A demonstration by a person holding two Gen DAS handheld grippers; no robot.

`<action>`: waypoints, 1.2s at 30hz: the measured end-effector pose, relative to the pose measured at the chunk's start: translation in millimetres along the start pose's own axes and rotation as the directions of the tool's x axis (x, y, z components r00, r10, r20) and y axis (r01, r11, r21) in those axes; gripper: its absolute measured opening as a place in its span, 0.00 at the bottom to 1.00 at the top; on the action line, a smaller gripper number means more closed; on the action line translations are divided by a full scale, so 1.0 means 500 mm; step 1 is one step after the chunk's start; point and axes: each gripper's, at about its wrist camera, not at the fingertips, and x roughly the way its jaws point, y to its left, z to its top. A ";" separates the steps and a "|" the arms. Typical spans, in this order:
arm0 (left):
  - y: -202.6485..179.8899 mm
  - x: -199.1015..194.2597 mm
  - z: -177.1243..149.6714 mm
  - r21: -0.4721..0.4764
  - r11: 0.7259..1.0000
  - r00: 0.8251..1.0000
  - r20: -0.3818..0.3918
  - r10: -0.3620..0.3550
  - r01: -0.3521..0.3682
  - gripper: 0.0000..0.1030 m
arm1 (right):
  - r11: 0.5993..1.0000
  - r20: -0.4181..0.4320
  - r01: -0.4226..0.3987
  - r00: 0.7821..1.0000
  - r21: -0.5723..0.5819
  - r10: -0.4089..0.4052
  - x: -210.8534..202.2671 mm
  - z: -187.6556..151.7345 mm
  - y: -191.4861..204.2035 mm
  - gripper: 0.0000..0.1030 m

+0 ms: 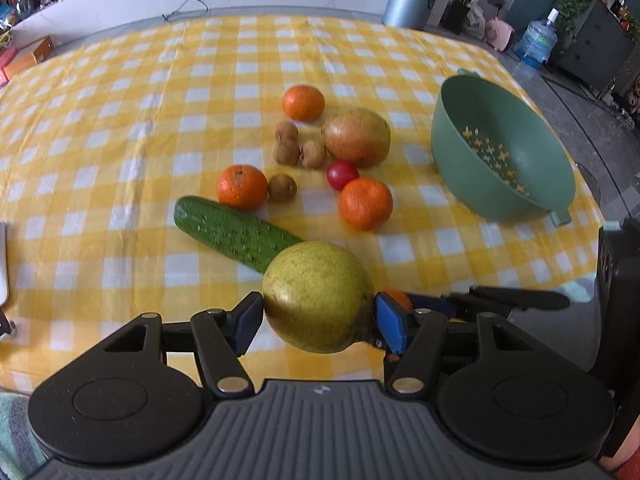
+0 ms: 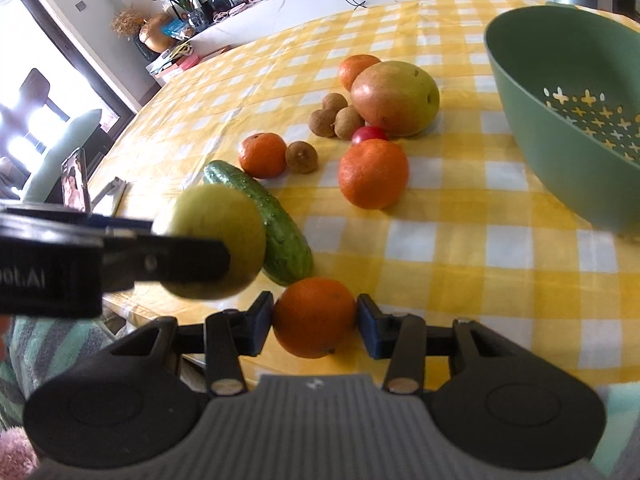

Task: Organize fruits
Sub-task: 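Lift and carry the tangerine and pear in both grippers toward the green colander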

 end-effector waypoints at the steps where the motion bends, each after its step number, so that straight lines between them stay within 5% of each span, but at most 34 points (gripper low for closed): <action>1: 0.001 0.002 -0.003 0.000 1.000 1.000 -0.004 -0.003 0.003 0.68 | 1.000 0.001 0.005 1.000 -0.007 -0.005 -0.001 -0.001 0.003 0.41; 15: 0.039 0.033 -0.019 -0.114 0.988 0.993 -0.052 -0.109 0.102 0.69 | 0.996 0.018 0.070 0.997 -0.053 -0.069 -0.006 -0.009 0.010 0.41; 23: 0.033 0.071 -0.029 -0.147 0.984 0.989 -0.090 -0.114 0.100 0.70 | 0.990 0.018 0.123 0.992 -0.075 -0.122 -0.017 -0.018 0.011 0.41; 36: 0.035 0.094 -0.031 -0.237 0.969 0.995 -0.045 -0.088 0.075 0.72 | 0.989 0.022 0.125 0.992 -0.079 -0.124 -0.017 -0.020 0.012 0.41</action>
